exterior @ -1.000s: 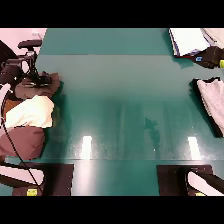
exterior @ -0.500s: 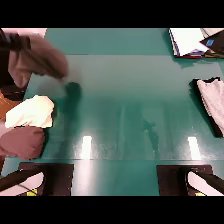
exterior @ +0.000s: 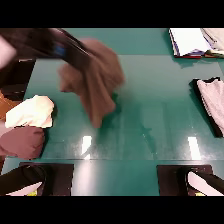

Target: Fold the shirts.

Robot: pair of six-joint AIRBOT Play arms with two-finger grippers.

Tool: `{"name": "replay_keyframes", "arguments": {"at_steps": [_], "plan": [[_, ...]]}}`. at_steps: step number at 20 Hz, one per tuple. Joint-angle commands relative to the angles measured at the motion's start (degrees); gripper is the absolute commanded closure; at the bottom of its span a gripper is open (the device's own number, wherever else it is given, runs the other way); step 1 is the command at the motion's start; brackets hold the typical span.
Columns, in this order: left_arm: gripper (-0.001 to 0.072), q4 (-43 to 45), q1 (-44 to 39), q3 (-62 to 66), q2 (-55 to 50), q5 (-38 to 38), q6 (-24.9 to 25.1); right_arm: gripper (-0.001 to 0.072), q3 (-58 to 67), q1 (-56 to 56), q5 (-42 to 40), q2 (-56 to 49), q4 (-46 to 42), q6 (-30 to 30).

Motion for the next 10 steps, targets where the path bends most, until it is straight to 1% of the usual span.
{"name": "replay_keyframes", "arguments": {"at_steps": [1,2,3,5,7,9,10], "plan": [[0.0465,-4.7,-12.2,0.2,-10.4,3.3,0.8,0.0699,2.0,0.0,2.7,0.0,-0.1,0.0],[0.0148,-6.9,-13.7,0.2,-13.4,6.3,1.4,0.0699,2.0,0.0,3.5,0.0,-0.1,0.0],[0.0125,-8.0,-14.1,0.2,-15.3,8.3,1.4,0.0699,2.0,0.0,4.4,0.0,-0.1,0.0],[0.0125,-6.8,-12.5,0.3,-16.3,8.4,0.6,0.0699,2.0,0.0,5.4,0.0,-0.1,0.0],[0.0125,-5.2,-6.5,1.1,-15.6,4.8,-2.1,0.0699,2.0,0.0,5.4,0.0,-0.1,0.0],[0.0125,-5.2,2.4,1.0,-15.3,1.4,-4.5,0.0699,2.0,0.0,5.6,0.0,-0.1,0.0],[0.0124,-6.6,7.2,-0.2,-15.3,0.5,-5.8,0.0699,2.0,0.0,5.6,-0.1,-0.1,0.0]]}}
